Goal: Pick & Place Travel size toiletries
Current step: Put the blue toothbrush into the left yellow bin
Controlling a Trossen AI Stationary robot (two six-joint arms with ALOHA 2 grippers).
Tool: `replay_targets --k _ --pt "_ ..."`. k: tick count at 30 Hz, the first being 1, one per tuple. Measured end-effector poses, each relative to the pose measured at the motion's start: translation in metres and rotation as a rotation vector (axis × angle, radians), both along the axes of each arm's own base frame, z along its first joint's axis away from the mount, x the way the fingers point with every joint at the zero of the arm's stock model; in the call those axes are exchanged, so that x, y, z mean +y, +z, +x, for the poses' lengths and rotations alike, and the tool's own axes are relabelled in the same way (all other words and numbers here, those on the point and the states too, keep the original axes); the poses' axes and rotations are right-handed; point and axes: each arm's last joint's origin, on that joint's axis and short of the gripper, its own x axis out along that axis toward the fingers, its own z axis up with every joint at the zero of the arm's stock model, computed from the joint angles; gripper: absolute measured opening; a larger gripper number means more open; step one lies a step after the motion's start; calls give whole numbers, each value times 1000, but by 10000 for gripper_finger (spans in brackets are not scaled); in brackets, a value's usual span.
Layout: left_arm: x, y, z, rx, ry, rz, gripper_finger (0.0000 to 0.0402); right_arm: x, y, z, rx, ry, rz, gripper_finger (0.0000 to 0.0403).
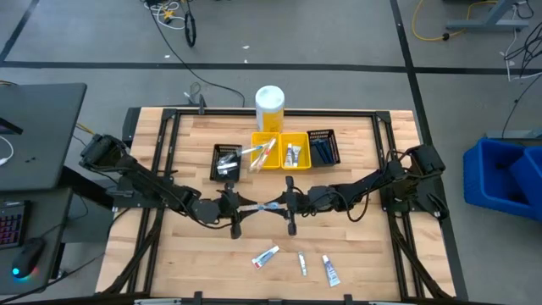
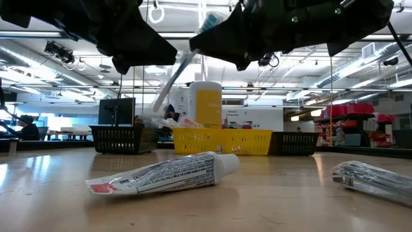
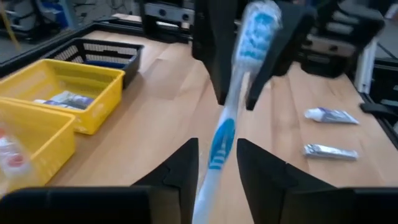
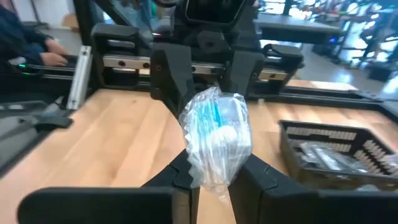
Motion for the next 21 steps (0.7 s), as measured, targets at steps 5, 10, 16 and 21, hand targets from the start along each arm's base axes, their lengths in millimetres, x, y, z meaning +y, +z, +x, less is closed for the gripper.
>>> replay_targets --k 5,10,16,21 --pt "1 0 0 -9 32 -13 134 -2 -2 0 15 -52 -42 66" --pt "0 -1 -1 7 29 -4 140 -2 -9 -2 90 -72 -69 66" --pt "2 -7 -3 66 45 33 136 -2 -15 -4 153 -75 -64 66" --pt "1 -3 -13 115 11 15 134 -4 0 -11 158 -74 -72 65"
